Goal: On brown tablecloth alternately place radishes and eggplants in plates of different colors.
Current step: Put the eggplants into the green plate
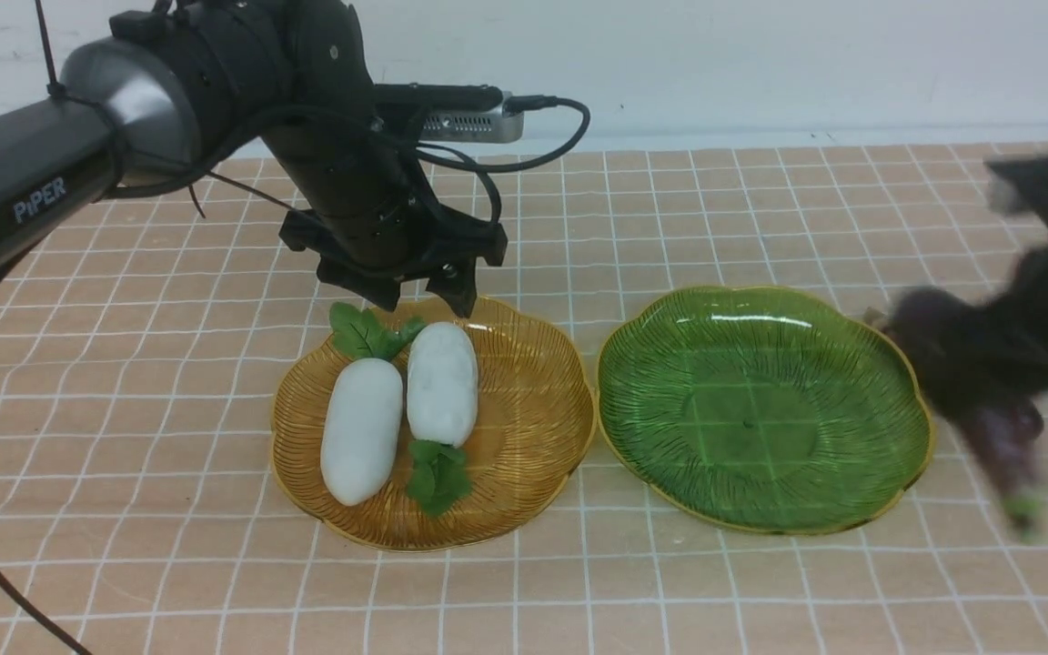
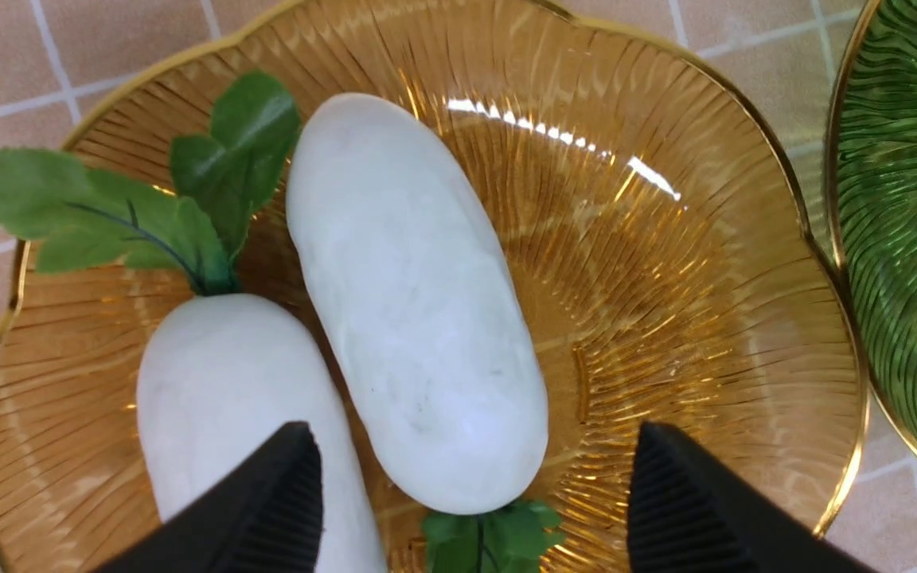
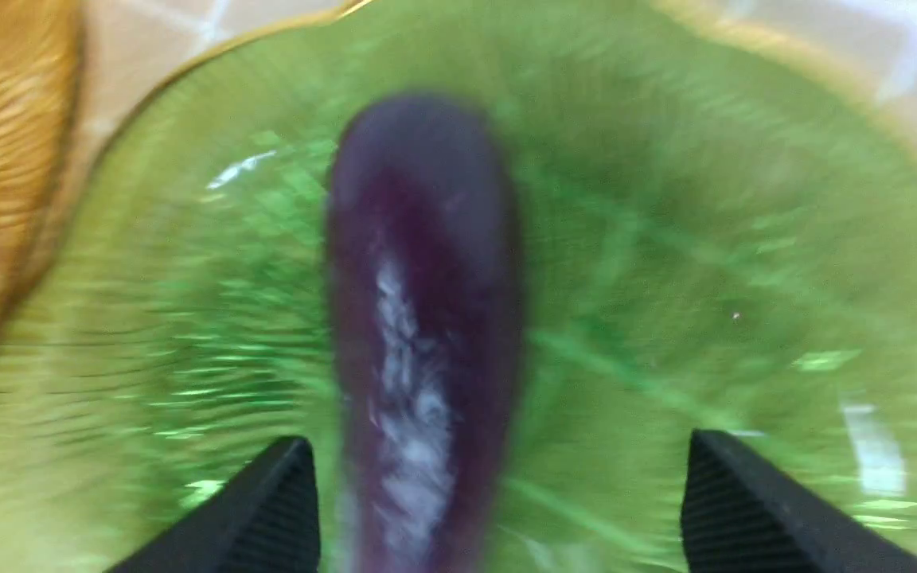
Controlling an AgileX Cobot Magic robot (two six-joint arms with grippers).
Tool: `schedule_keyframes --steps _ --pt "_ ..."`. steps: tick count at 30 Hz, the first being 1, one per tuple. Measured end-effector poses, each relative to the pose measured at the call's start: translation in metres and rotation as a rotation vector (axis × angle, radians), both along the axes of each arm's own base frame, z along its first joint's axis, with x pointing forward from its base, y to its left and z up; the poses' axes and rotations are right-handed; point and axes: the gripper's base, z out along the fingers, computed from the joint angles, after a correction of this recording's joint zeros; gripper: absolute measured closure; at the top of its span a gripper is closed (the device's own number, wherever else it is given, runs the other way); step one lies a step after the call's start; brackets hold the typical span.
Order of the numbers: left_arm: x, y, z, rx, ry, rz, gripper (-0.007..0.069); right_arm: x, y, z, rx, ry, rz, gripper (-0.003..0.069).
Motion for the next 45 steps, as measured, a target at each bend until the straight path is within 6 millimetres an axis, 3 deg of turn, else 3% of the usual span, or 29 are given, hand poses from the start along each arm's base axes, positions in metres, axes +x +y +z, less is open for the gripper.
schedule_keyframes --steps 3,5,7,10,12,14,18,22,24,27,29,32,35,39,42,45 --pt "0.0 0.0 0.0 0.001 -0.001 -0.001 0.0155 0.006 -0.012 0.01 -0.046 -0.004 -0.002 0.0102" --pt "0.0 0.0 0.0 0.001 -0.001 -0.001 0.0155 0.009 -0.024 0.016 -0.085 0.012 -0.005 0.0139" --pt "0.0 0.0 0.0 0.001 -0.001 -0.001 0.0155 0.01 -0.042 0.02 -0.133 0.042 -0.02 0.022" --pt "0.0 0.0 0.0 0.002 -0.001 -0.003 0.0155 0.009 -0.073 0.018 -0.21 0.096 -0.052 0.0417" --pt "0.0 0.0 0.0 0.004 -0.003 -0.01 0.0155 0.01 -0.089 0.018 -0.227 0.102 -0.083 0.05" --pt "0.0 0.0 0.0 0.007 -0.005 -0.017 0.0155 0.011 -0.102 0.019 -0.226 0.103 -0.115 0.0529" --pt "0.0 0.0 0.0 0.012 -0.009 -0.033 0.0155 0.011 -0.115 0.019 -0.224 0.107 -0.149 0.048" --pt "0.0 0.0 0.0 0.013 -0.01 -0.036 0.0155 0.013 -0.116 0.018 -0.226 0.087 -0.155 0.0229" --pt "0.0 0.0 0.0 0.013 -0.01 -0.037 0.0155 0.017 -0.116 0.008 -0.219 0.112 -0.156 0.0119" --pt "0.0 0.0 0.0 0.013 -0.01 -0.037 0.0155 0.022 -0.116 -0.022 -0.229 0.194 -0.146 0.0051" --pt "0.0 0.0 0.0 0.013 -0.009 -0.037 0.0155 0.024 -0.118 -0.038 -0.253 0.239 -0.133 0.0055" --pt "0.0 0.0 0.0 0.014 -0.008 -0.037 0.0155 0.024 -0.121 -0.051 -0.292 0.283 -0.127 0.013" --pt "0.0 0.0 0.0 0.014 -0.008 -0.037 0.0155 0.025 -0.122 -0.048 -0.308 0.3 -0.131 0.0304" --pt "-0.001 0.0 0.0 0.016 -0.002 -0.038 0.0155 0.038 -0.122 -0.012 -0.298 0.283 -0.156 0.0298" --pt "-0.002 0.001 -0.001 0.02 0.013 -0.04 0.0155 0.041 -0.113 0.028 -0.144 0.196 -0.242 0.0298" --pt "-0.002 0.001 -0.001 0.02 0.013 -0.04 0.0155 0.034 -0.094 0.044 0.015 0.192 -0.244 0.0298"
